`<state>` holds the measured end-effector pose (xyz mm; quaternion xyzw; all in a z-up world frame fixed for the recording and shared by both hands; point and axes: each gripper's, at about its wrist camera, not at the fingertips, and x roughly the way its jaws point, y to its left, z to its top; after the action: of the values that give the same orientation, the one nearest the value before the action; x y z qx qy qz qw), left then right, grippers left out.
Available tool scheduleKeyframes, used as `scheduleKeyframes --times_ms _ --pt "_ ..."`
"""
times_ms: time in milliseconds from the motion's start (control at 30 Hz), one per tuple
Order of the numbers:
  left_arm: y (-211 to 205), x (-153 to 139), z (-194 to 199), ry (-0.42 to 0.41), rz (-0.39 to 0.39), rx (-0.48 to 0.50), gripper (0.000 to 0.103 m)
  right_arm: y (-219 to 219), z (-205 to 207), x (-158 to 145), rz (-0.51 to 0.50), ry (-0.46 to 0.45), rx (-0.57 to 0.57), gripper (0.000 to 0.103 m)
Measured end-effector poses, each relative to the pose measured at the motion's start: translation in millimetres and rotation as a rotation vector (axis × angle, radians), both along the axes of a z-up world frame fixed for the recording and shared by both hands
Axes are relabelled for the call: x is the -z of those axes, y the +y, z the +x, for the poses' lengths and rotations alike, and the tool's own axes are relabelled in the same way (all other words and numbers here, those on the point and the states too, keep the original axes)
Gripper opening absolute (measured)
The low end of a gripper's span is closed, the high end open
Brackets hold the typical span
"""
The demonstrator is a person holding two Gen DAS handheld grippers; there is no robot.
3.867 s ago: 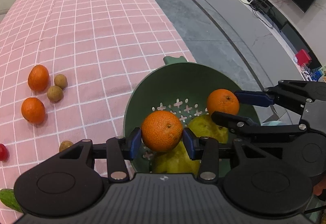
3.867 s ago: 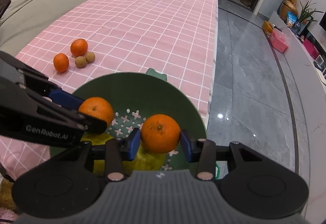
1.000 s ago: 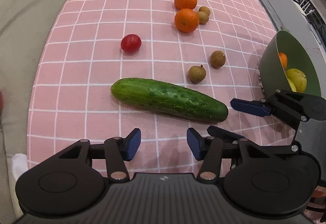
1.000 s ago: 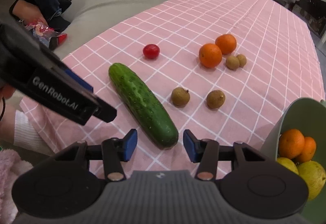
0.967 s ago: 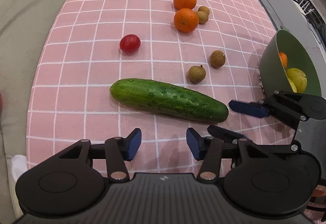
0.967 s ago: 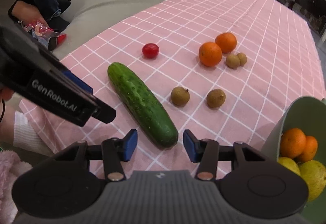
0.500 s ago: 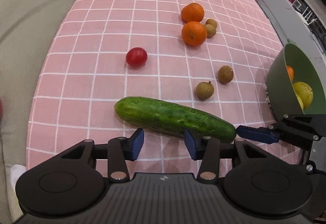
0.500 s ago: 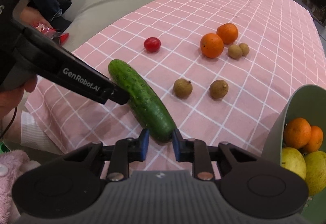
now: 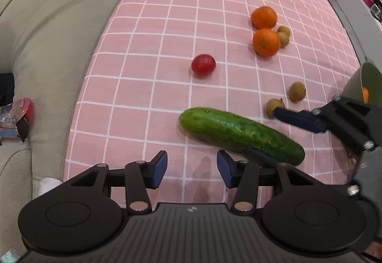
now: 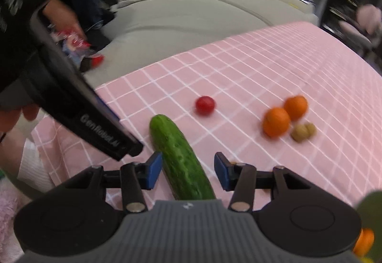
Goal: Organize fruits
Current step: 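Lower the right tool onto the cucumber and close its fingers, then carry the cucumber to the colander with the right tool while the left tool grasps a small brown fruit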
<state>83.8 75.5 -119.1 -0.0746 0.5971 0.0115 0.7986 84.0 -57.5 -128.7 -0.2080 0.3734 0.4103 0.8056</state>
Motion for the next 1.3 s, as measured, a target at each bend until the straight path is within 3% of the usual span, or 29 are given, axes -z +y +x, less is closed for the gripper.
scheduleKeyframes --times_ms 500,733,900,1067,1300 --pt "-2 -9 7 -0.063 -0.002 -0.013 0.057 16 3 25 -0.078 -0.005 -0.042 0.041" --pt "-2 -27 6 -0.193 -0.061 -0.002 0.057 -13 3 0 -0.013 0.041 0.093 0.039" --pt "-15 -30 8 -0.272 -0.1 0.056 0.057 -50 7 -18 0.019 0.076 0.281 0.039" --pt "-38 -19 14 -0.285 -0.15 0.164 0.057 -85 16 -25 0.057 0.154 0.495 0.039" --pt "-66 7 20 -0.283 -0.14 0.239 0.054 -97 17 -32 0.106 0.162 0.587 0.039"
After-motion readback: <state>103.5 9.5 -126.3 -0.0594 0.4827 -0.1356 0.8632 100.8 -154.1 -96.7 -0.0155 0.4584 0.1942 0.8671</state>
